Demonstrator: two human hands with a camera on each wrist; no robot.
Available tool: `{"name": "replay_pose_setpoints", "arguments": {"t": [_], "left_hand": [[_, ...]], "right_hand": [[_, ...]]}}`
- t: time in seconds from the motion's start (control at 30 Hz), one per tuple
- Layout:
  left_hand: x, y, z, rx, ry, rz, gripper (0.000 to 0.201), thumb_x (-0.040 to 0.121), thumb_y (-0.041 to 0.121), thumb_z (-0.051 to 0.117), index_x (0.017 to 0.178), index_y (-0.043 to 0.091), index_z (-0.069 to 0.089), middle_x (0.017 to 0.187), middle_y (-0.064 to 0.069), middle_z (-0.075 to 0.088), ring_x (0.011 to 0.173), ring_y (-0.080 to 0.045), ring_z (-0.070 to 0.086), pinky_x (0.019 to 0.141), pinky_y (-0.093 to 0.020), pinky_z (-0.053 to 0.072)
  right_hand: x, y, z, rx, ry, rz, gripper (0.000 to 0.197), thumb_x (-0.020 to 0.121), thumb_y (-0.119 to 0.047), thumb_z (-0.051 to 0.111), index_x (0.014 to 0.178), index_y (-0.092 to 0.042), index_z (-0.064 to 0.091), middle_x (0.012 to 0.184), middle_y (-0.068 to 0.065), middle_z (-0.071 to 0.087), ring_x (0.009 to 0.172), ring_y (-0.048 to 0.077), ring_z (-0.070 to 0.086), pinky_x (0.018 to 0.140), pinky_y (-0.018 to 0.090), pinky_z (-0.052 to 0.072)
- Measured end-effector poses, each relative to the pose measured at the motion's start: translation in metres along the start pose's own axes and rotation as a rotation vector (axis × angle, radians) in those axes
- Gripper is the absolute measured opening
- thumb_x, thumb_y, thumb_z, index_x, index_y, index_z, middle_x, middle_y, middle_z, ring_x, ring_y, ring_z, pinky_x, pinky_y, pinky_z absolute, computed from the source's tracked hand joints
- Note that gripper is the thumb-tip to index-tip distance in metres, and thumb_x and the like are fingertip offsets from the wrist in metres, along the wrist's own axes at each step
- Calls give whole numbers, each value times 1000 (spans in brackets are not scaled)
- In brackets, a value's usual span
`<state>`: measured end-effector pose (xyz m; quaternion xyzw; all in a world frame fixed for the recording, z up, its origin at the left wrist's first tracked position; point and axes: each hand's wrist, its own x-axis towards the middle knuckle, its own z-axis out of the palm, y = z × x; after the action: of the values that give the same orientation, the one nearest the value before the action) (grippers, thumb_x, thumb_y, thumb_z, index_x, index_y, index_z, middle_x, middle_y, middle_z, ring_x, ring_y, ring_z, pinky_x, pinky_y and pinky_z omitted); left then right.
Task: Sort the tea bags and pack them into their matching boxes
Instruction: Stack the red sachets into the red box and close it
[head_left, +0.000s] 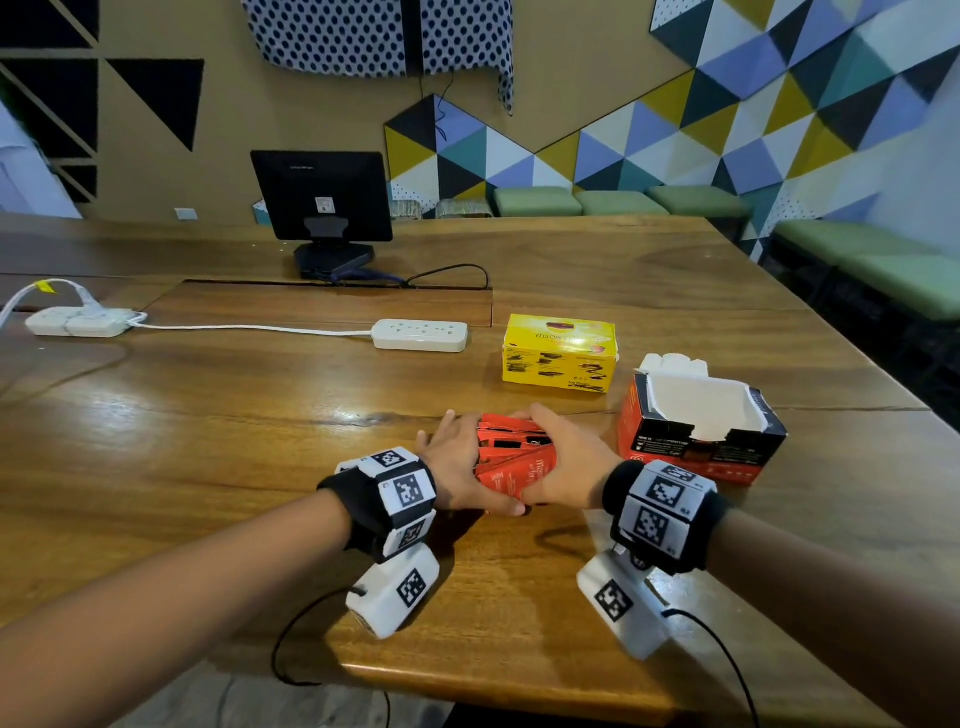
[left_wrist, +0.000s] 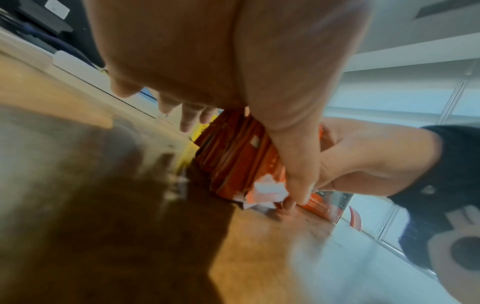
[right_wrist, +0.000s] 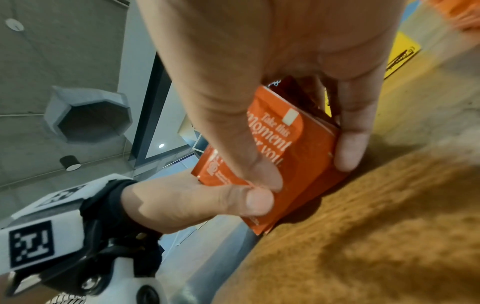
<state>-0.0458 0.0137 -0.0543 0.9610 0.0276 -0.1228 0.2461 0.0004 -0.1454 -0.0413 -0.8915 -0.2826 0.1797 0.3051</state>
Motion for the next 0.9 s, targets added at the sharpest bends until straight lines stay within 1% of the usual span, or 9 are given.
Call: {"name": "replay_pose_setpoints", "arguments": {"t": [0.07,0.13,0.27,0.33,0.43,0.5,0.57,0.77,0.9], "left_hand": [[9,-9,1,39,5,18,123,39,77,69,141,33,15,149,3,28,145,-26,10,115,-59,3],[15,-16,2,90,4,3,133,27,86,60,141,33,15,149,3,28,146,-26,11,115,-60,3],[16,-10,2,148,-59,4,133,32,79,65,144,33,9,152,2,19,146,-27,2,115,-60,2],[15,-8,2,107,-65,13,128,37,72,71,143,36,8,152,3,21,146,-25,6,115,-60,5],[15,-9,1,-96,-19,68,124,45,47,83,141,33,5,142,0,38,135,-21,34,112,-51,28],[14,-7,3,-193,40,67,119,54,24,86,142,23,7,130,-2,49,123,-20,48,105,-42,41],[17,-7,6,-208,106,65,112,55,18,86,140,20,12,125,-3,52,120,-22,50,102,-42,43],[34,-19,11,65,94,35,120,31,79,68,135,34,27,132,5,47,129,-22,39,107,-52,33],[46,-24,20,217,-62,82,130,36,93,50,146,37,8,156,3,15,146,-27,6,115,-60,2]], "right_hand": [[-4,1,-6,75,-12,23,93,61,-16,81,135,-30,26,108,-7,55,98,13,56,81,23,47],[-6,3,-10,118,-8,39,106,60,-12,82,140,-29,15,112,-4,54,99,15,57,87,28,48],[-2,1,-1,144,-15,-2,114,56,-7,83,141,-25,9,122,1,51,112,19,54,99,40,46],[0,3,0,153,-8,1,113,57,-6,82,141,-25,9,122,1,51,113,18,54,100,39,45],[-2,8,-3,191,32,-3,114,59,-4,81,143,-26,6,113,-5,54,106,14,56,96,32,45],[-2,7,-4,195,78,-14,105,62,-4,79,141,-24,13,105,-7,56,101,13,58,93,29,47],[0,5,-4,142,119,-36,89,63,-4,77,134,-22,26,108,-2,57,103,16,59,94,34,50],[8,13,-6,-110,74,17,87,63,-27,77,133,-29,26,121,4,50,114,22,50,101,43,43],[14,9,-3,-109,35,5,86,57,-41,77,128,-28,30,114,2,56,106,20,55,94,41,48]]}}
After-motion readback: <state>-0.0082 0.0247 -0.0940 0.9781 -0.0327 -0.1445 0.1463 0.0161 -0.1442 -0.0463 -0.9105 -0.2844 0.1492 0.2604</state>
